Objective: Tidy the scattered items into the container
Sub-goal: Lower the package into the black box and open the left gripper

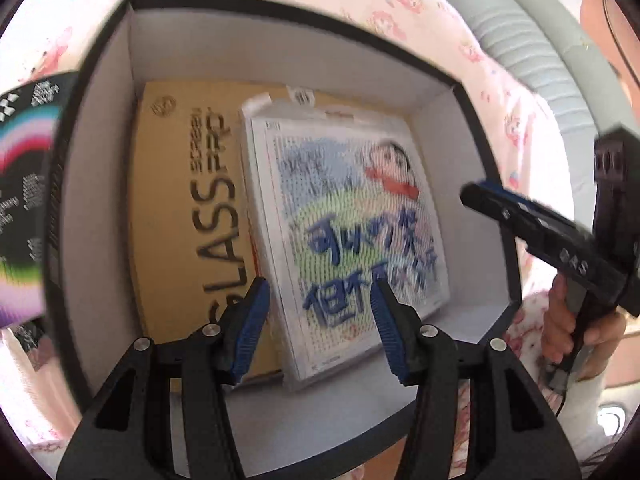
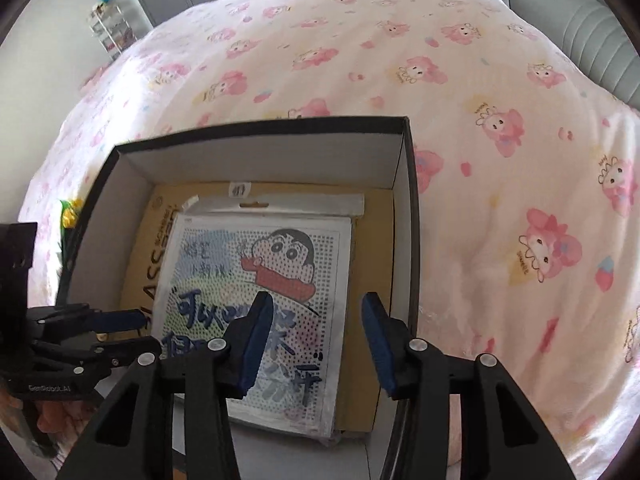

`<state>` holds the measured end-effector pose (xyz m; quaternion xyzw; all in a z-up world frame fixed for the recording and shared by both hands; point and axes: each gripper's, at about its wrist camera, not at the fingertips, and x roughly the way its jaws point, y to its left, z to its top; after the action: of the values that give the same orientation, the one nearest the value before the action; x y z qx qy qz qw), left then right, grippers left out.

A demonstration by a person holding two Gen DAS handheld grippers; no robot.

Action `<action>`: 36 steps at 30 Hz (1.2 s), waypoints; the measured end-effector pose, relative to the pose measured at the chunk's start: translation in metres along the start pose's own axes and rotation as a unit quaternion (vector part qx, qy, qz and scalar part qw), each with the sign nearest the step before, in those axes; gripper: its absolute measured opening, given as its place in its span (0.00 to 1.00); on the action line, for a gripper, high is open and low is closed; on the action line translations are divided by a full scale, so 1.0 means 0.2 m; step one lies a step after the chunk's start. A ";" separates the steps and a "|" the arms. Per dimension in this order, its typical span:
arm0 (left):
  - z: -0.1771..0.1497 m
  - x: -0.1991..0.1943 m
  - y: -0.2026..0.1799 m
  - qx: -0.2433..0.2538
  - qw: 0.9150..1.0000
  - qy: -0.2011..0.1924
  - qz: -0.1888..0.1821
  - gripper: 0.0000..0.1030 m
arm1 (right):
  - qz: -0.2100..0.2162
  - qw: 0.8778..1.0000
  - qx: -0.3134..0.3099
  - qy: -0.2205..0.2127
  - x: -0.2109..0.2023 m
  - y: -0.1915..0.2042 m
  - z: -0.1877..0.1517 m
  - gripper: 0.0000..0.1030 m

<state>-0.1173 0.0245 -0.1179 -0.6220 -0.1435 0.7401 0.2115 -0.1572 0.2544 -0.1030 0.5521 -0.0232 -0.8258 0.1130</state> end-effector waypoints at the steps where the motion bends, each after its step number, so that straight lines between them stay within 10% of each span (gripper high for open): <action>1: 0.02 -0.01 0.00 -0.005 1.000 -0.004 0.010 0.51 | 0.007 1.000 0.003 -0.007 -0.02 0.00 0.00 0.41; 7: 0.16 0.02 0.06 -0.034 0.998 0.016 0.051 0.61 | -0.029 0.999 0.017 -0.041 -0.09 0.02 0.02 0.41; 12: 0.19 0.09 -0.04 -0.008 0.997 0.031 0.063 0.68 | 0.020 0.998 0.059 -0.031 -0.10 -0.05 0.01 0.41; 21: 0.14 -0.01 -0.04 -0.006 1.000 0.008 0.003 0.68 | 0.029 0.998 0.045 -0.018 -0.07 -0.01 -0.01 0.41; 31: 0.06 -0.04 0.16 -0.060 0.998 0.009 -0.007 0.33 | 0.048 0.998 -0.013 0.046 0.06 0.16 -0.08 0.40; 36: 0.06 -0.07 0.14 -0.044 0.999 0.010 -0.002 0.38 | 0.020 0.998 -0.028 0.050 0.07 0.18 -0.09 0.41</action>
<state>-0.1302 -0.0065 -0.1175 -0.6381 -0.1746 0.7262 0.1869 -0.1397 0.2170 -0.1170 0.5889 -0.0050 -0.7950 0.1459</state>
